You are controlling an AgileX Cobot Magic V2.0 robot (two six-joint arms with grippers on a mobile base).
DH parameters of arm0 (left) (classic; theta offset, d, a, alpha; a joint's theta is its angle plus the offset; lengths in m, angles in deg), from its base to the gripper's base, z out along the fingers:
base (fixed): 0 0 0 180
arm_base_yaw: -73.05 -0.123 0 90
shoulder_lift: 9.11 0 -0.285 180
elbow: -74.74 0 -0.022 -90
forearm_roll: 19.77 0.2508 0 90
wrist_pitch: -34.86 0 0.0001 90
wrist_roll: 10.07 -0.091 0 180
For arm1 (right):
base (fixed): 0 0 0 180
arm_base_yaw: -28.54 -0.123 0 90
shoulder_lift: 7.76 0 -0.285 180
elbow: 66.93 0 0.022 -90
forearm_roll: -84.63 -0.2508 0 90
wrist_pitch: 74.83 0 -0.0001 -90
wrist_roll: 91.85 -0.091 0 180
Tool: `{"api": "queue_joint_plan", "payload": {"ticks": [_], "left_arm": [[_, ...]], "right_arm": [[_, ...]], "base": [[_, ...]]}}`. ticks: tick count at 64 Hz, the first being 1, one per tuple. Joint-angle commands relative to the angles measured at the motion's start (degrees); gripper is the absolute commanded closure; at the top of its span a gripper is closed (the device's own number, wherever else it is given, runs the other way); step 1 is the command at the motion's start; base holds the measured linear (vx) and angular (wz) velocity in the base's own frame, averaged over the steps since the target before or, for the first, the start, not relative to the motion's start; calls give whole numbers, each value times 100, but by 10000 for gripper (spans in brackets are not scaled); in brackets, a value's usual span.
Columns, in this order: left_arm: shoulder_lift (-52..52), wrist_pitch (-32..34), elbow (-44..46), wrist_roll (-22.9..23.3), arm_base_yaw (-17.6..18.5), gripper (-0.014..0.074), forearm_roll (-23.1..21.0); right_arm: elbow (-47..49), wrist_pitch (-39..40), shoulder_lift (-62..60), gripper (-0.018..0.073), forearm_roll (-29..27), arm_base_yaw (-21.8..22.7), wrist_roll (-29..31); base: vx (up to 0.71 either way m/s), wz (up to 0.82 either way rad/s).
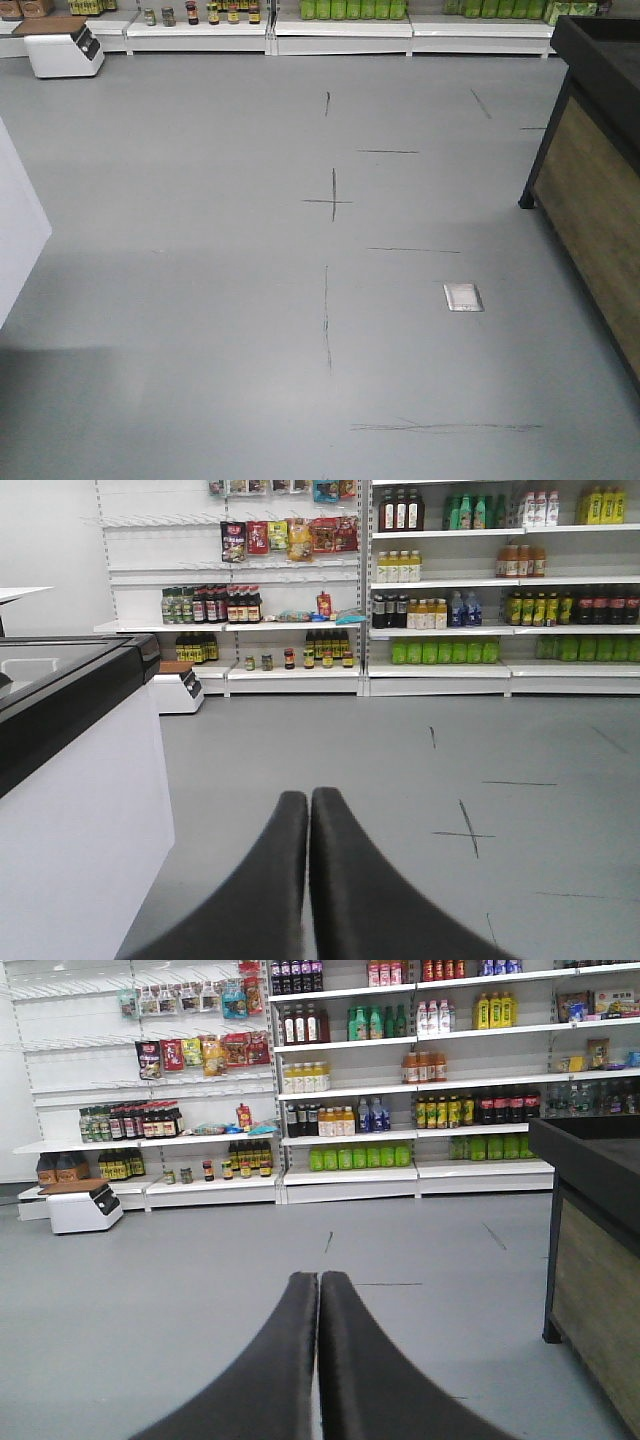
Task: Pick three apples into basket with both arms
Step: 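Drive the base forward across the floor toward the fruit tables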
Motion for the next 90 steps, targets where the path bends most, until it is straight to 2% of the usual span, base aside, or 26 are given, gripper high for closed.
{"api": "queue_joint_plan", "payload": {"ticks": [1, 90], "left_arm": [[-88, 412, -87, 50, 4, 603, -53], [-88, 412, -87, 50, 4, 603, -53]], "right_arm": [[-38, 424, -71, 564, 38, -11, 27], [-38, 424, -71, 564, 38, -11, 27]], "base": [[0, 0], [0, 0]]}}
